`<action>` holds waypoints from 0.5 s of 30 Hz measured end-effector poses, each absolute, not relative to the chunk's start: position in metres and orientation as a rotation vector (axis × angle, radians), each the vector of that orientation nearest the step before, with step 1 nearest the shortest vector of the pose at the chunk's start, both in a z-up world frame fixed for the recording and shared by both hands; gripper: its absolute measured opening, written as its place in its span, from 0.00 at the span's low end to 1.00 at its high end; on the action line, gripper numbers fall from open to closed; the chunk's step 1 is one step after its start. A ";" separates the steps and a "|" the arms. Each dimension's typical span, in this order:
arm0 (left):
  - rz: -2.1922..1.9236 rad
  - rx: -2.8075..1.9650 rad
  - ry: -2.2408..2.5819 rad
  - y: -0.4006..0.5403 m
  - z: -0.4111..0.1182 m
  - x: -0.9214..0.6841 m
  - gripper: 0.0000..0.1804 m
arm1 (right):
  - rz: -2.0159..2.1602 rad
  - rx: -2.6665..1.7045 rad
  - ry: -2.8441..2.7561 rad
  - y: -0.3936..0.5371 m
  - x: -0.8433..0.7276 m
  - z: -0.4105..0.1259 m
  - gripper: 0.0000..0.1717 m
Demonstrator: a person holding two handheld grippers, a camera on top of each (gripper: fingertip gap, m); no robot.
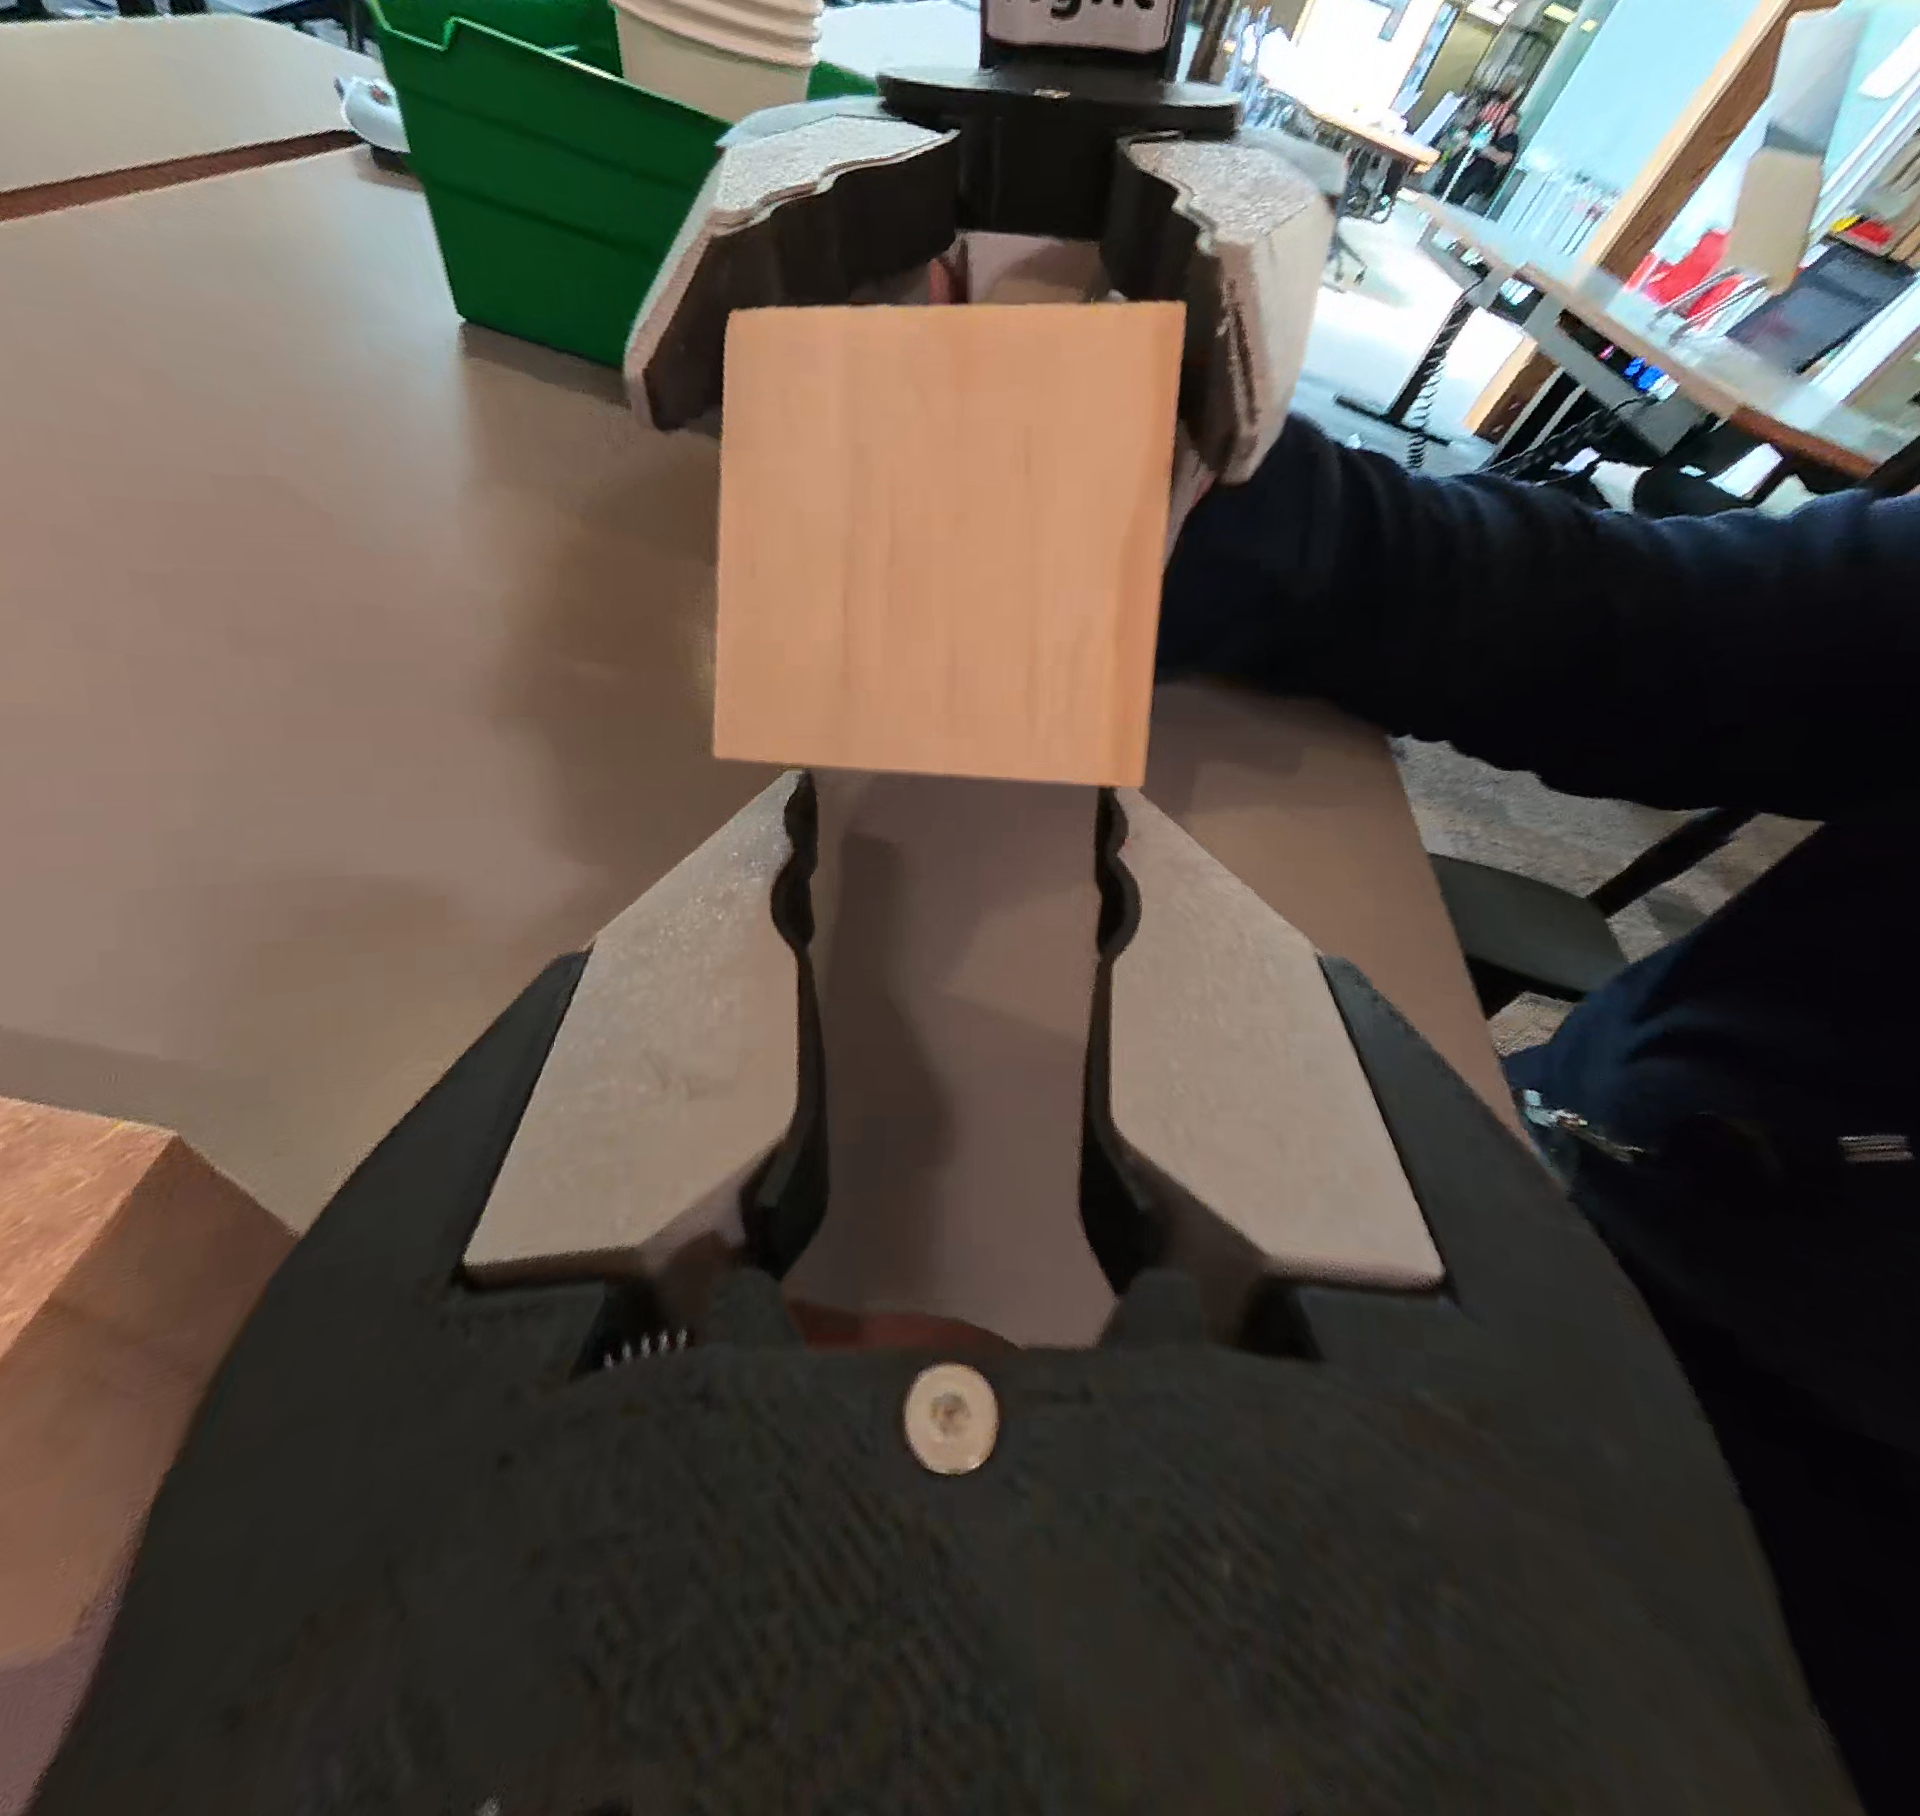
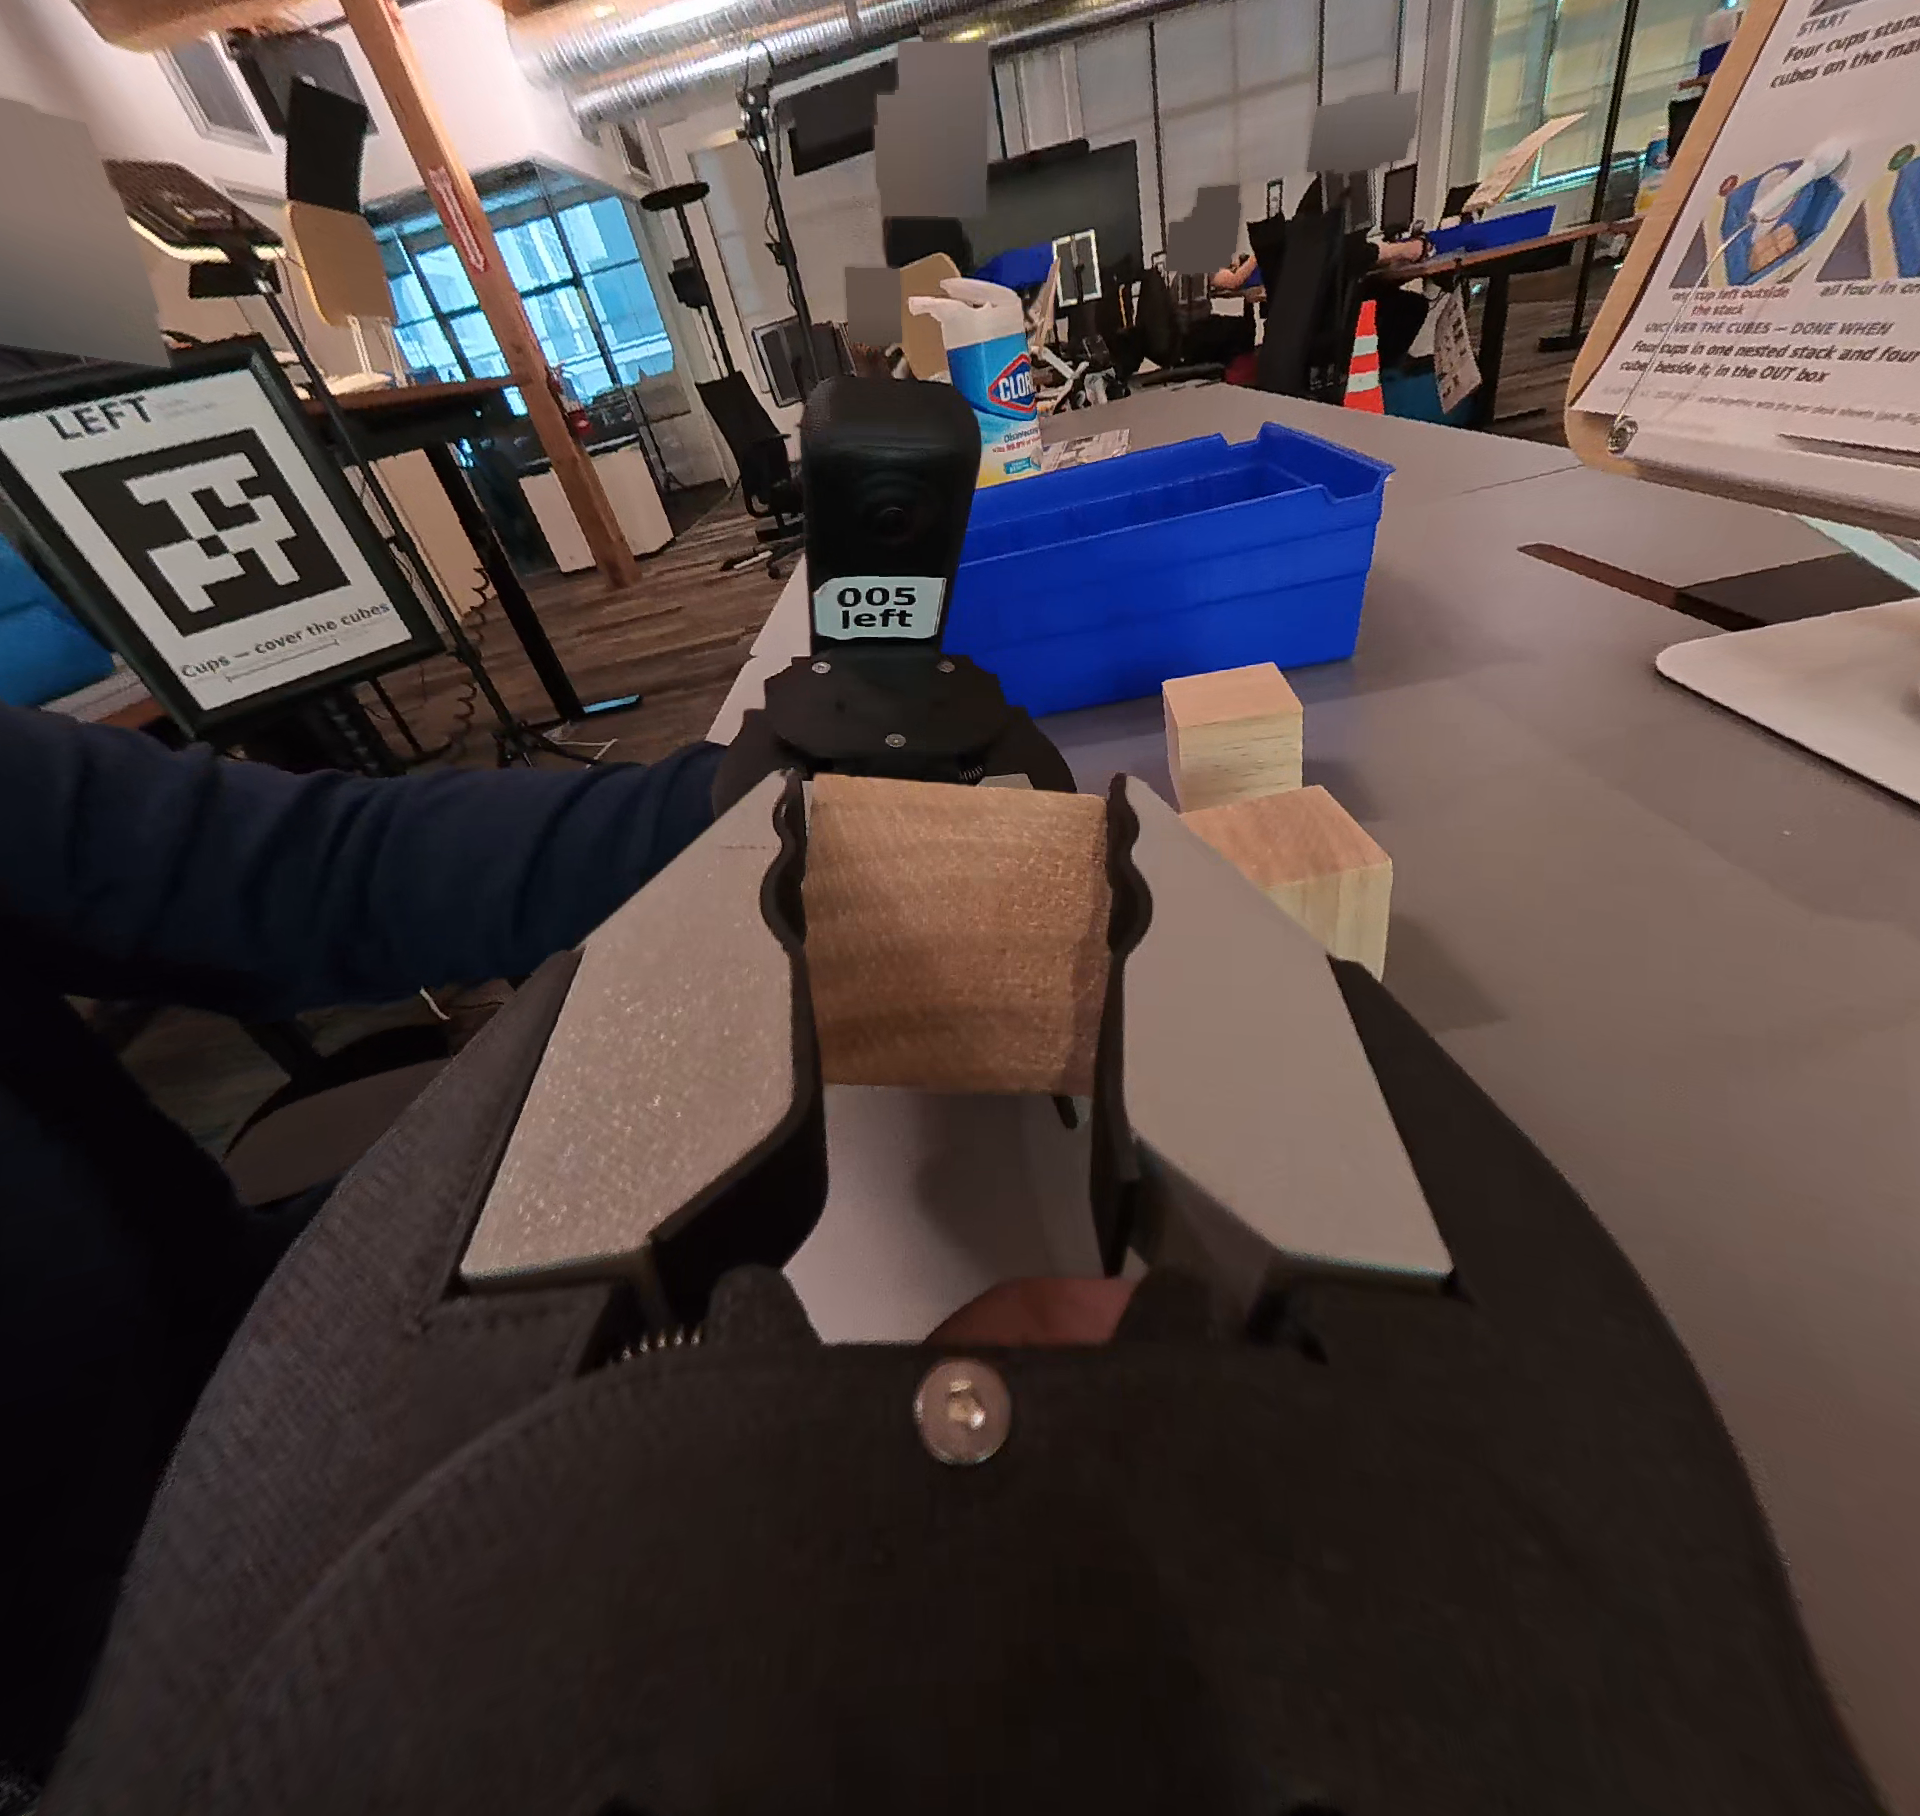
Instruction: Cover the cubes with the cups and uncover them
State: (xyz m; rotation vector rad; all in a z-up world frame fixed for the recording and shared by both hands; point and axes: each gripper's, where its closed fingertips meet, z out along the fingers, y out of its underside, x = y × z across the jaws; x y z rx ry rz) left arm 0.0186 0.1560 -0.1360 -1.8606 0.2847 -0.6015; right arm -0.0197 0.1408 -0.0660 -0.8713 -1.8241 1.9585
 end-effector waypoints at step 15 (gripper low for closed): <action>-0.550 -1.772 0.309 0.153 -0.124 0.025 0.35 | 2.067 -0.802 -1.758 0.125 -0.012 -0.059 0.32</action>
